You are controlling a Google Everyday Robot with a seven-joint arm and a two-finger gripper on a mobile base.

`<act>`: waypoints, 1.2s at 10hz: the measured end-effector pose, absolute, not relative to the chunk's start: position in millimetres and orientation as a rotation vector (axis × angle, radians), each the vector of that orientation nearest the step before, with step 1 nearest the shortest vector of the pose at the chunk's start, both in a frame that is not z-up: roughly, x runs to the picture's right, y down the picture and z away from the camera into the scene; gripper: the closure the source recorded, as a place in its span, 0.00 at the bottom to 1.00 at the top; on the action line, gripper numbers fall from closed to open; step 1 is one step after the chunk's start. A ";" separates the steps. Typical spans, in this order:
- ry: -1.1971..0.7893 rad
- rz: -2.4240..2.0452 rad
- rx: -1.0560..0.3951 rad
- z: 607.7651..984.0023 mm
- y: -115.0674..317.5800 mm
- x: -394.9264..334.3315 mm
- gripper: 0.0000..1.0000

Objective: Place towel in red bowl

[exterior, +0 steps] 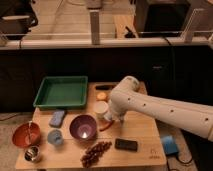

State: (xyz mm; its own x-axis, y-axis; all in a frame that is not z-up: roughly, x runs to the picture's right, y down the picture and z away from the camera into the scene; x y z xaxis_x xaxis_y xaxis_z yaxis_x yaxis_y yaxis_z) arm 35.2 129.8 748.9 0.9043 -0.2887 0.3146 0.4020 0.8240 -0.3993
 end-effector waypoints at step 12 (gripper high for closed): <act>-0.341 -0.428 -0.478 750.0 132.8 -42.4 0.97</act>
State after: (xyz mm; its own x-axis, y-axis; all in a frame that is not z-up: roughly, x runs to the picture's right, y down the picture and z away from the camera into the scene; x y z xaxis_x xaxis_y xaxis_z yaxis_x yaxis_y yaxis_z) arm -42.4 132.8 750.0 0.8566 -0.3138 0.4096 0.4696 0.8030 -0.3669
